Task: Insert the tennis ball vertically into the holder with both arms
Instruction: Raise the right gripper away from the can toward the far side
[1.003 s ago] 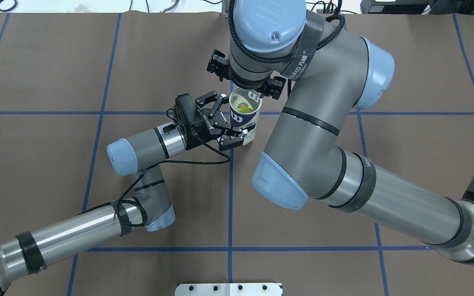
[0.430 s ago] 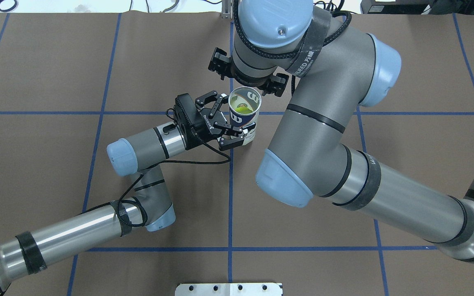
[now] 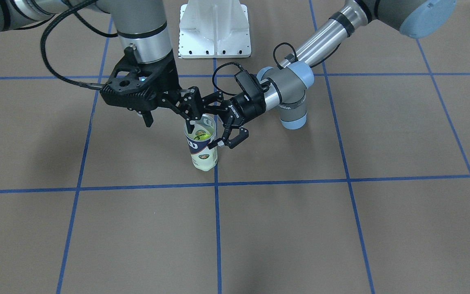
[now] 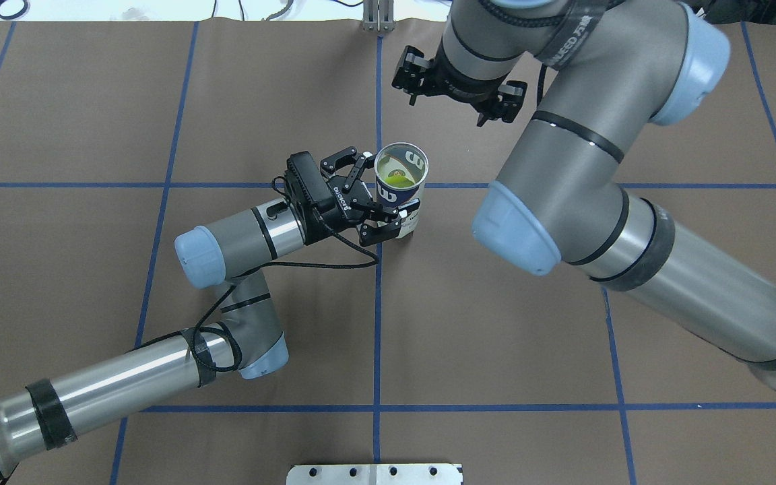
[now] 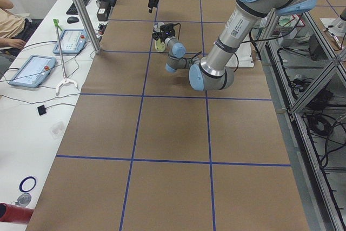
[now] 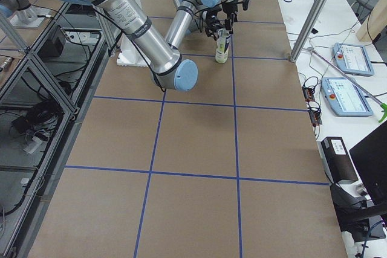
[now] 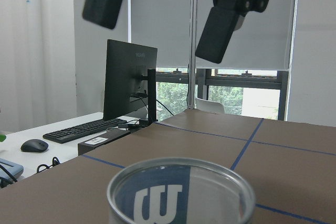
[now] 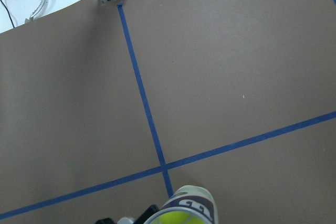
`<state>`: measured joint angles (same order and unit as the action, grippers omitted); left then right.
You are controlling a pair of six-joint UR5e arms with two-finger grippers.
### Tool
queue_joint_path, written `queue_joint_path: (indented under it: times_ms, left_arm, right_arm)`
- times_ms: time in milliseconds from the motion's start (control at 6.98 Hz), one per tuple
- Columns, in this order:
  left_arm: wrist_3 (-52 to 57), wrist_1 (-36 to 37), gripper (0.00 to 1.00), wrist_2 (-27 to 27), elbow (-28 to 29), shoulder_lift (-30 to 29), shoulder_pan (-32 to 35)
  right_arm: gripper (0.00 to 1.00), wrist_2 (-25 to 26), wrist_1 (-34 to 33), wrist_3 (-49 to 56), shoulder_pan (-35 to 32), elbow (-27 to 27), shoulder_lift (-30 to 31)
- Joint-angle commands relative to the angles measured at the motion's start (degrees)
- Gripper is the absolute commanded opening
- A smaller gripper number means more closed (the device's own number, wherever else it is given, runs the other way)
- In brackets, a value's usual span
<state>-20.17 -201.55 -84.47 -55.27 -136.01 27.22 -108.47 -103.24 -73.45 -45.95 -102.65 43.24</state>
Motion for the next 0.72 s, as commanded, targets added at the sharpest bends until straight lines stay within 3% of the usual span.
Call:
queue_joint_path:
  times_ms: [0,573]
  left_arm:
    - [-0.4,-0.4,0.99,0.0,-0.9,-0.1,0.0]
    - [-2.4,-0.4,0.99,0.2,-5.1,-0.3,0.7]
  right_arm:
    - [0.99,-6.0,0.5,11.8,-7.5,0.1,5.3]
    - [0.99,-10.1,0.4,28.4,-17.3,2.0,11.2]
